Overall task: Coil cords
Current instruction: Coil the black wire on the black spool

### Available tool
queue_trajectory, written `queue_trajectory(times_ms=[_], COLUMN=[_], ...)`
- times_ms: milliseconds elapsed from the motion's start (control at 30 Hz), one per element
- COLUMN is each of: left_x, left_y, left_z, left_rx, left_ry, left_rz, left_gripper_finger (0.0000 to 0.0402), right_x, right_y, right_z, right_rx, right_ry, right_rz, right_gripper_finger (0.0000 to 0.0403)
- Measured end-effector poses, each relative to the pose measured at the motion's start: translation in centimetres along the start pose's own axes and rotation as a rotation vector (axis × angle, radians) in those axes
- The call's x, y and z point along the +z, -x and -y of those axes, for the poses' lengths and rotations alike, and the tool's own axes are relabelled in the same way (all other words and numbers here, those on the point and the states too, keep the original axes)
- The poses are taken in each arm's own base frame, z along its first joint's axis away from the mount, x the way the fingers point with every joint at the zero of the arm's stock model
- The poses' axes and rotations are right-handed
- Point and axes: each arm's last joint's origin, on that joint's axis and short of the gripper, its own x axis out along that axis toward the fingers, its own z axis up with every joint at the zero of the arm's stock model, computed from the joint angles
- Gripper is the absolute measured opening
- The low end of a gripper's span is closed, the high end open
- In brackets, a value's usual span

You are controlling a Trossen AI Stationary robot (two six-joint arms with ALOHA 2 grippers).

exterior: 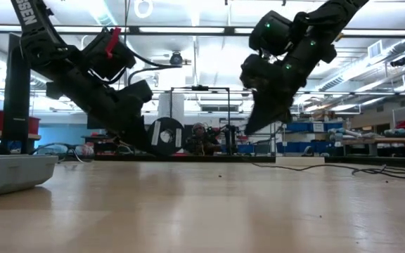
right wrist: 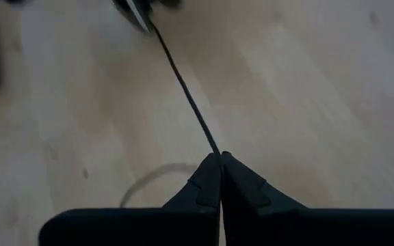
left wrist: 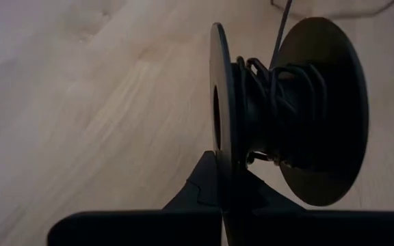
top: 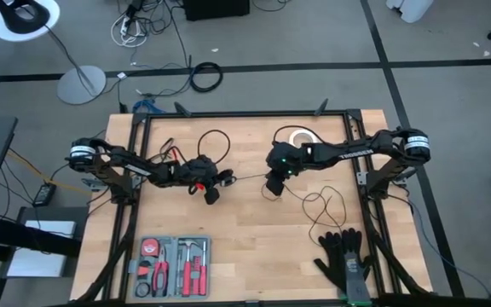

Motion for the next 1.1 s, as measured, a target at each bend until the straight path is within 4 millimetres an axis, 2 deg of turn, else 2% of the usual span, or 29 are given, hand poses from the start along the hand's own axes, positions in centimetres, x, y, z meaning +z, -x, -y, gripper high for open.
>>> queue_trajectory(times_ms=[167, 333, 500, 700, 800, 933, 1033, 1100], left_x=[-0.3, -0.3, -0.3, -0.3, -0.4, -0.2, 0.0, 0.0], left_y=[0.0, 0.0, 0.0, 0.0, 0.0, 0.0, 0.0, 0.0], left_z=[-0.1, 0.0, 0.0, 0.0, 0.1, 0.1, 0.2, 0.2], left_rx=[0.003, -0.002, -0.002, -0.029, -0.036, -0.058, -0.078, -0.079], left_ry=[-0.002, -0.002, -0.005, -0.003, -0.002, 0.000, 0.002, -0.002], left_rz=[-0.034, -0.031, -0.031, -0.035, -0.043, -0.031, -0.016, -0.016], left_gripper_finger=[0.0000, 0.0000, 0.0000, 0.0000, 0.0000, 0.0000, 0.0000, 0.0000], right_x=[-1.0, -0.5, -0.4, -0.8, -0.4, 1.2, 2.5, 2.4], right_y=[1.4, 2.6, 1.2, -1.4, -1.4, -1.1, -1.1, -1.8], right_z=[0.3, 0.0, -1.0, -2.0, -2.4, -3.1, -4.1, -4.4], right_rx=[-0.041, -0.055, -0.062, -0.007, 0.003, 0.058, 0.097, 0.085], right_ry=[-0.029, -0.054, -0.018, 0.019, 0.049, 0.082, 0.131, 0.180], right_rz=[-0.100, -0.039, 0.066, 0.078, 0.091, 0.223, 0.387, 0.411], right_gripper_finger=[0.0006, 0.0005, 0.0012, 0.0065, 0.0098, 0.0127, 0.0129, 0.0122])
